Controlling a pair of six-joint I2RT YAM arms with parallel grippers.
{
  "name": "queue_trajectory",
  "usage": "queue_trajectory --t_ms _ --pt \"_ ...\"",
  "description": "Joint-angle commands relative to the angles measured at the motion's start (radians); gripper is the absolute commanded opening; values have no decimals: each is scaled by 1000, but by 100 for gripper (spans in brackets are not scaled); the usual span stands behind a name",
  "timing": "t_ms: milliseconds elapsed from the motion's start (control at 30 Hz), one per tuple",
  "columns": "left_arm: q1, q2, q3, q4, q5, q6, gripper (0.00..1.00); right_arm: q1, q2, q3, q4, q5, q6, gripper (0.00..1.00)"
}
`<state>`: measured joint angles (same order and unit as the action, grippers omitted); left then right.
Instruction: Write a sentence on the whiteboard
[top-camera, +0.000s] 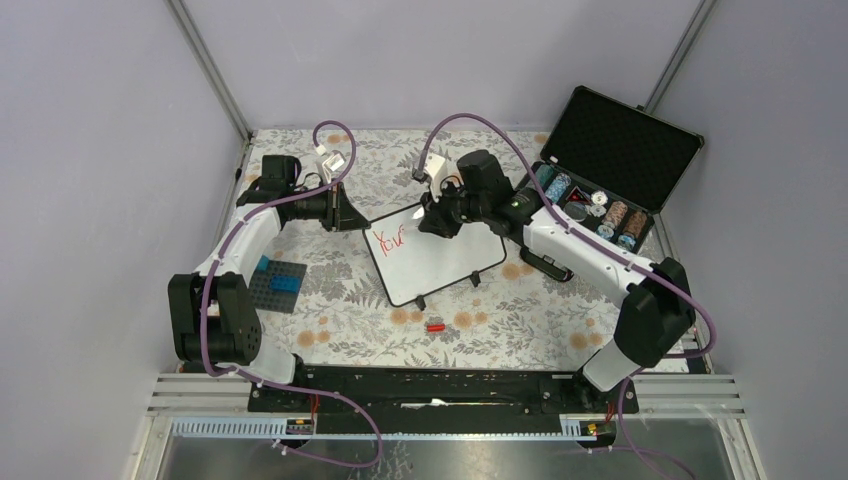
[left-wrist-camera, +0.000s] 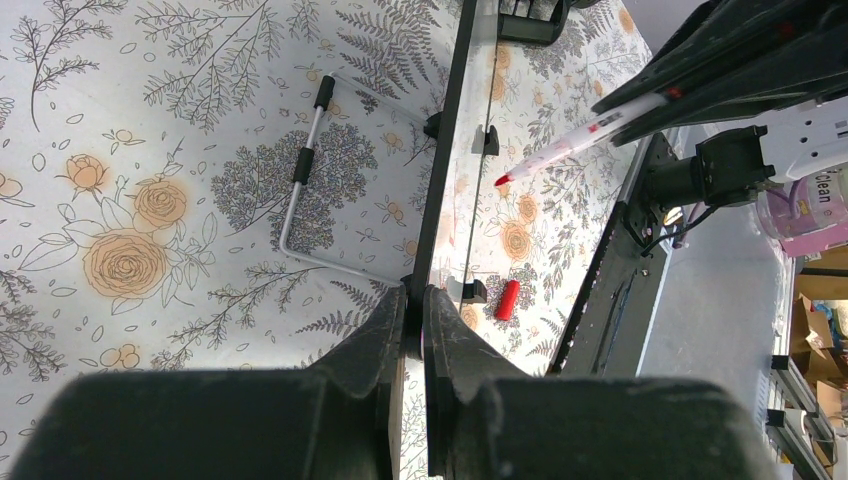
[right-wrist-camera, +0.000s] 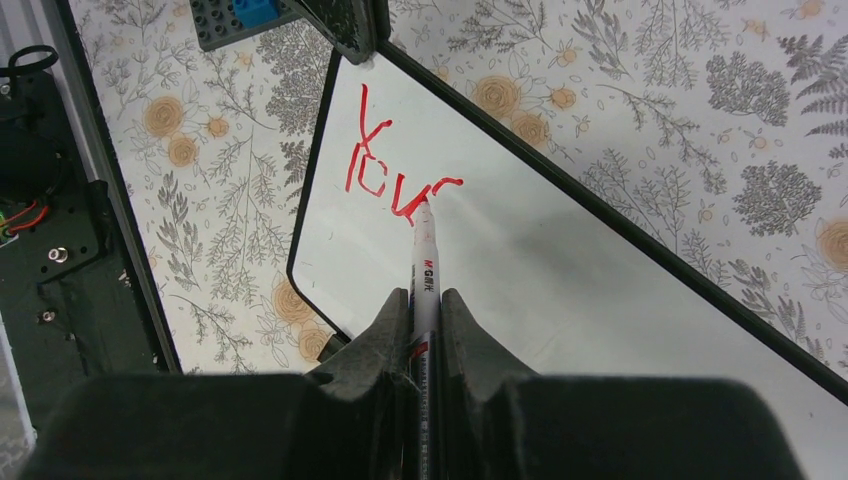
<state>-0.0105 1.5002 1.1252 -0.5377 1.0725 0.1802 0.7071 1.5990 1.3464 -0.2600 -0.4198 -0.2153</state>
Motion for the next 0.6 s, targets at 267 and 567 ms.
queue_trajectory --t_ms 267,567 --pt "-17 -23 2 -13 -17 19 0 5 -25 -2 14 36 -35 0" --pt "-17 -21 2 -13 -17 21 0 4 12 12 16 50 -46 0"
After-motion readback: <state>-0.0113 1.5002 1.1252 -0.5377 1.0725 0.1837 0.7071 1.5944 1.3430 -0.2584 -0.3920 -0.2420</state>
